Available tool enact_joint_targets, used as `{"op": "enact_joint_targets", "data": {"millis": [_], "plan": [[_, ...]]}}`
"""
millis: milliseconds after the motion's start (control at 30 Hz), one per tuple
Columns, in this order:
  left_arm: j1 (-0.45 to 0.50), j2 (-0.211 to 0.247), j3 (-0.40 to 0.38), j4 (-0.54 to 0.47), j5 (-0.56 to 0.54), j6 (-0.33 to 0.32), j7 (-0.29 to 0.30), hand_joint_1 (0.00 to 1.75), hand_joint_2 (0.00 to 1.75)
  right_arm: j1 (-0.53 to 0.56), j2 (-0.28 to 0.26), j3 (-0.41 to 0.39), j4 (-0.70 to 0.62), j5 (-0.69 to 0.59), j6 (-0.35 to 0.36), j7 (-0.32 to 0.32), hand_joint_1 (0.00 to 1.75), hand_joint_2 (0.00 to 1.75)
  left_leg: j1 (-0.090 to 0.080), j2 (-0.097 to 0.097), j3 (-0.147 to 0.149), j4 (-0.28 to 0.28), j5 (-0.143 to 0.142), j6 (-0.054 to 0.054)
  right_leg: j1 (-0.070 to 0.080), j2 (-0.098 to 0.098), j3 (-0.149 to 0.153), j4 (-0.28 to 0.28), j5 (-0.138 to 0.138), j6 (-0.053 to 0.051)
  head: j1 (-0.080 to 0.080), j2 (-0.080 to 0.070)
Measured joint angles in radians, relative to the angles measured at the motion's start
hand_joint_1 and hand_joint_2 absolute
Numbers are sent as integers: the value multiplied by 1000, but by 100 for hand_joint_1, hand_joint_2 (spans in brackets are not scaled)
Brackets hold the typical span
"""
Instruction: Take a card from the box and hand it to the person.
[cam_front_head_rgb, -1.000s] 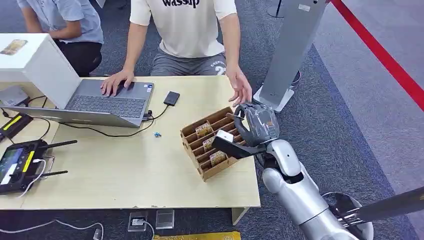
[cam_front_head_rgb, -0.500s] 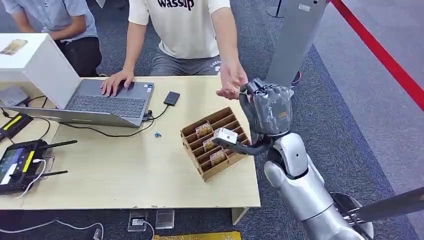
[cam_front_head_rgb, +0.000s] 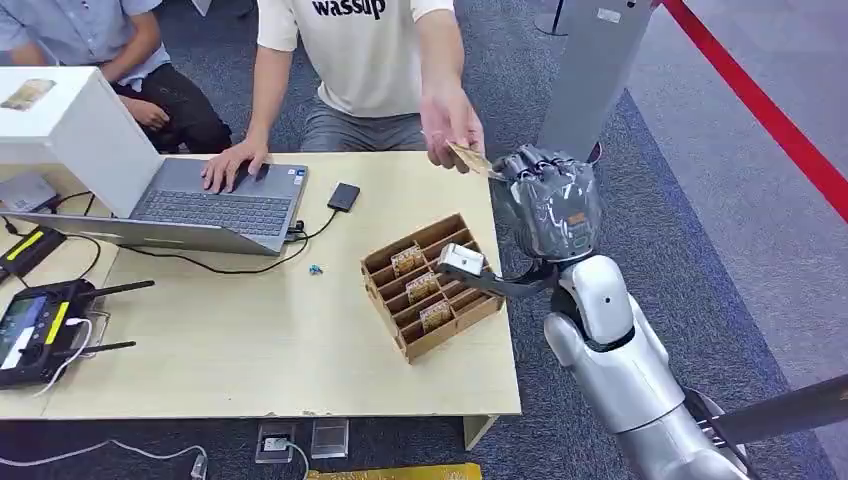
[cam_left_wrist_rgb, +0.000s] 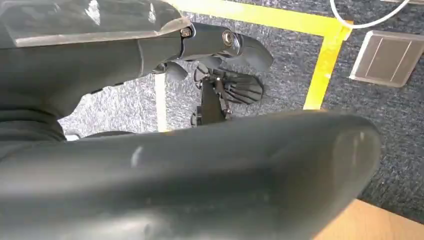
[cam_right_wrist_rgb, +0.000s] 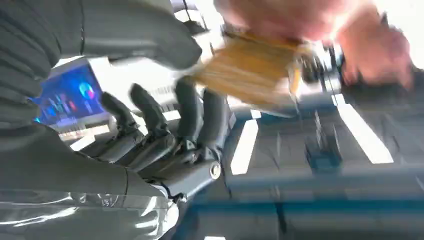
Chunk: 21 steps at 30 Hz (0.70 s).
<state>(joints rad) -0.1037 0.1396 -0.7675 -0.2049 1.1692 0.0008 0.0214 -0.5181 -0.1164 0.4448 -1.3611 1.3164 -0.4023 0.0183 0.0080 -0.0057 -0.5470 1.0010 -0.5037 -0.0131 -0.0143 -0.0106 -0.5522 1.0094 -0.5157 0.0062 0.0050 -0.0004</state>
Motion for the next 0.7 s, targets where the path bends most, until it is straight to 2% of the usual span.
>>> {"op": "enact_joint_targets", "data": {"millis": [67, 200, 433, 567, 700], "plan": [[0, 2, 0, 0, 0, -1, -1, 0, 0, 0, -1, -2, 14, -54, 34, 0, 0, 175, 0, 0, 0, 0, 0, 0, 0, 0, 0, 0, 0, 0, 0, 0], [0, 5, 0, 0, 0, 0, -7, 0, 0, 27, -2, -19, 17, -258, 109, -26, 0, 175, 0, 0, 0, 0, 0, 0, 0, 0, 0, 0, 0, 0, 0, 0], [1, 5, 2, 0, 21, 20, -10, 0, 0, 142, -14, -64, -104, -767, 347, -72, 0, 175, 0, 0, 0, 0, 0, 0, 0, 0, -1, 0, 0, 0, 0, 0], [2, 5, 8, 0, 32, 30, -12, 0, 0, 200, -38, -89, -190, -985, 453, -62, 0, 175, 0, 0, 0, 0, 0, 0, 0, 0, 0, -1, 0, 0, -1, 0], [4, 5, 15, 0, 43, 43, -11, 0, 0, 275, -75, -114, -271, -1218, 579, -13, 0, 175, 0, 0, 0, 0, 0, 0, 0, 0, 0, -1, 0, 0, 0, 0]]}}
